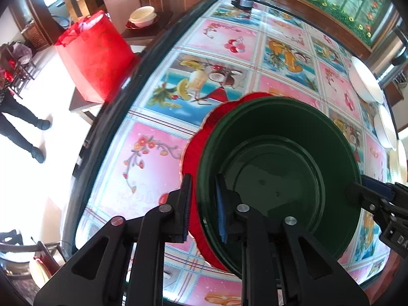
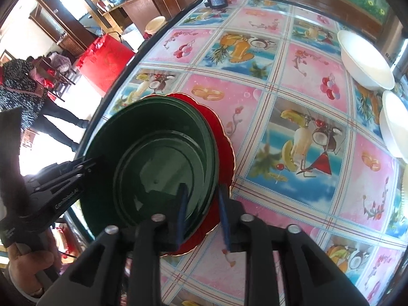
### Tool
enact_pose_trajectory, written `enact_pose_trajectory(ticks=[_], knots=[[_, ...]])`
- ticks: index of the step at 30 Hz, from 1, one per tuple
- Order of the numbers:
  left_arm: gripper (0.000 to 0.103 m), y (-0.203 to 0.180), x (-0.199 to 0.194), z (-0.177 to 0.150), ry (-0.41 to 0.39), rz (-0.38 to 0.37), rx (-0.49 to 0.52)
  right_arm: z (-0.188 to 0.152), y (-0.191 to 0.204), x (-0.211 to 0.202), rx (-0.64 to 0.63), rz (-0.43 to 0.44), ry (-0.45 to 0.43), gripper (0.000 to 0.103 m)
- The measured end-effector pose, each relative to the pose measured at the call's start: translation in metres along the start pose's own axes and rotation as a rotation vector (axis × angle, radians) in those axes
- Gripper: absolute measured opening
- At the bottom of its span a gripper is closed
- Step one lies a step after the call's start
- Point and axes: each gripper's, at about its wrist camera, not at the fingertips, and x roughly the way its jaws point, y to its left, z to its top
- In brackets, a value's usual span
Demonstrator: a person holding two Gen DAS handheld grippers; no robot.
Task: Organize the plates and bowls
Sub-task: 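Open the left tool to release the basin onto the red plates, then move the left tool to the large white bowl beside the steel kettle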
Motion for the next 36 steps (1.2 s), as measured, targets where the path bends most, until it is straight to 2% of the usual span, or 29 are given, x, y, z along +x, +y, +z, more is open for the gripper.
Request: enact_pose_trajectory(ticks=[1, 3, 9, 12, 14, 17, 21, 23, 36], knots=[[0.028, 0.002, -0.001, 0.0, -0.005, 0.005, -0.004, -0.001, 0.0, -0.002, -0.002, -0.006, -0.003, 0.039], [0.042, 0.005, -0.004, 0.001, -0.011, 0.001, -0.01, -0.002, -0.002, -0.007, -0.002, -0.004, -0.007, 0.041], [0.044, 0.007, -0.024, 0.005, -0.06, 0.009, -0.017, -0.004, -0.005, -0.027, 0.008, -0.026, -0.062, 0.042], [0.045, 0.003, -0.039, 0.012, -0.1, -0.004, -0.018, -0.001, -0.005, -0.04, 0.012, -0.069, -0.104, 0.052], [0.046, -0.005, -0.05, 0.018, -0.13, -0.018, -0.006, 0.002, -0.007, -0.048, 0.018, -0.086, -0.129, 0.054], [0.055, -0.021, -0.065, 0.029, -0.176, -0.033, 0.024, 0.006, -0.014, -0.06, 0.039, -0.121, -0.158, 0.057], [0.055, -0.048, -0.074, 0.046, -0.206, -0.07, 0.056, 0.013, -0.023, -0.074, 0.048, -0.213, -0.215, 0.066], [0.055, -0.064, -0.076, 0.053, -0.211, -0.087, 0.078, 0.015, -0.028, -0.079, 0.057, -0.231, -0.23, 0.069], [0.055, -0.178, -0.074, 0.075, -0.232, -0.168, 0.224, 0.016, -0.093, -0.11, 0.188, -0.313, -0.298, 0.073]])
